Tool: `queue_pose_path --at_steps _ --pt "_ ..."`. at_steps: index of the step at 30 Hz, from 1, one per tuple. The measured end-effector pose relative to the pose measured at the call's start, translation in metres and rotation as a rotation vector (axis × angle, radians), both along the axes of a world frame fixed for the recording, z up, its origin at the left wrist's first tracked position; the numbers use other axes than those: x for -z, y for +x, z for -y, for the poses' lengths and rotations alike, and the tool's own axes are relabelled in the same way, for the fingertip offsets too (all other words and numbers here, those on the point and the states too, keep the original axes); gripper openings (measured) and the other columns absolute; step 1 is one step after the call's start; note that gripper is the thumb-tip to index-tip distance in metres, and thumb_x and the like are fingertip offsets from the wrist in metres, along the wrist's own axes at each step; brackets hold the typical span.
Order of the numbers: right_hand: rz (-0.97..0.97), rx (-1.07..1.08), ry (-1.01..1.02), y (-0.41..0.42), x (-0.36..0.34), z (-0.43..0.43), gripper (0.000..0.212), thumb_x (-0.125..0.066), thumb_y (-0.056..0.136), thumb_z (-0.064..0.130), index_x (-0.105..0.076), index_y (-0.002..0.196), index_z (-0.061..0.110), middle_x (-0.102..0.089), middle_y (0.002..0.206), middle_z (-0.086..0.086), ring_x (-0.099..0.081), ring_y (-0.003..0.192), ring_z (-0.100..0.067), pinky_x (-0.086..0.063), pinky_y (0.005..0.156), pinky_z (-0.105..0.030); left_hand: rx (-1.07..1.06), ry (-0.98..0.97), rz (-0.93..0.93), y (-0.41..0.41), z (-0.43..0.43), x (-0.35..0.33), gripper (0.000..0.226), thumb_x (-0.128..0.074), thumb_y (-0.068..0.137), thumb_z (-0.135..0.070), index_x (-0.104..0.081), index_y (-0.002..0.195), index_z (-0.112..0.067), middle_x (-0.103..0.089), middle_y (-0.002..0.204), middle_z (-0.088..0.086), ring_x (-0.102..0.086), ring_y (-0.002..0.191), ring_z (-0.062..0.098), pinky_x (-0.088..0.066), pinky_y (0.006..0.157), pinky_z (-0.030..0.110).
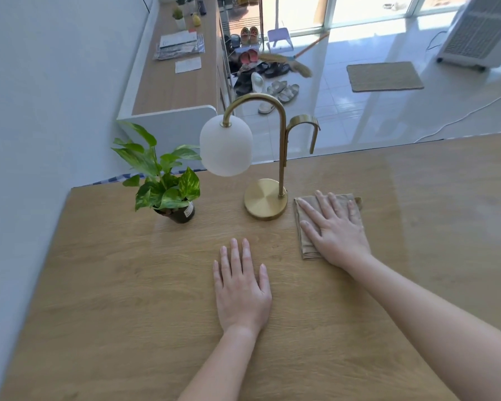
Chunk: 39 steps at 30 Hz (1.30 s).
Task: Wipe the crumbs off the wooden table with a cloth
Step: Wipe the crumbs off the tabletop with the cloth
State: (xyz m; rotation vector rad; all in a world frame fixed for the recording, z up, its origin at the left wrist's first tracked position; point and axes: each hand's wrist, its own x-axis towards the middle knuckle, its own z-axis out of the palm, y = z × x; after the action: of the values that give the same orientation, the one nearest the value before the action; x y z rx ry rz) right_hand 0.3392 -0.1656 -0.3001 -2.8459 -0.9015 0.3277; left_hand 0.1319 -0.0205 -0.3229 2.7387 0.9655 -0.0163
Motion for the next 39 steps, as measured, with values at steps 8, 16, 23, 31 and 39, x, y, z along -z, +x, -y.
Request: queue_pose_path --at_steps 8,16,23,31,39 --pt "0.003 0.035 0.025 0.053 -0.001 -0.03 0.056 -0.001 0.104 0.073 0.0 0.16 0.067 -0.003 0.178 0.014 0.003 0.165 -0.013 0.01 0.132 -0.049 0.005 0.012 -0.012 0.0 0.0 0.001 0.07 -0.022 0.11 -0.056 -0.012 0.172 -0.024 -0.008 0.18 0.002 -0.001 0.167 0.024 -0.011 0.134 0.05" --pt "-0.007 0.069 -0.015 0.127 0.0 -0.073 0.064 -0.002 0.101 0.074 -0.009 0.164 0.059 -0.007 0.179 0.01 0.001 0.165 -0.016 0.011 0.131 -0.052 0.006 0.013 -0.021 0.0 -0.002 0.001 0.07 -0.019 0.11 -0.058 -0.004 0.172 -0.028 0.003 0.18 -0.003 0.01 0.166 0.021 -0.006 0.135 0.048" --pt "-0.015 0.082 -0.022 0.127 0.005 -0.078 0.064 0.001 0.101 0.073 -0.004 0.163 0.06 -0.007 0.179 0.006 0.002 0.166 -0.019 0.012 0.13 -0.055 0.003 0.019 -0.019 -0.001 -0.002 0.002 0.07 -0.021 0.11 -0.058 -0.008 0.172 -0.027 -0.003 0.18 -0.002 0.005 0.167 0.021 -0.009 0.135 0.048" --pt "-0.027 0.035 0.003 0.05 0.006 -0.032 0.06 0.0 0.102 0.074 0.005 0.161 0.064 0.006 0.178 0.014 0.008 0.165 -0.016 0.014 0.13 -0.05 0.0 0.018 -0.016 -0.001 -0.003 0.002 0.071 -0.021 0.109 -0.057 -0.012 0.172 -0.026 -0.009 0.18 0.0 -0.001 0.167 0.023 -0.009 0.134 0.049" --pt "-0.024 0.047 -0.006 -0.023 0.004 0.034 0.057 -0.001 0.103 0.075 0.008 0.159 0.066 0.007 0.177 0.016 0.012 0.164 -0.011 0.016 0.131 -0.048 0.011 0.015 -0.02 -0.002 -0.002 -0.005 0.072 -0.017 0.108 -0.057 -0.008 0.172 -0.026 -0.006 0.18 0.001 0.001 0.167 0.023 -0.006 0.135 0.049"
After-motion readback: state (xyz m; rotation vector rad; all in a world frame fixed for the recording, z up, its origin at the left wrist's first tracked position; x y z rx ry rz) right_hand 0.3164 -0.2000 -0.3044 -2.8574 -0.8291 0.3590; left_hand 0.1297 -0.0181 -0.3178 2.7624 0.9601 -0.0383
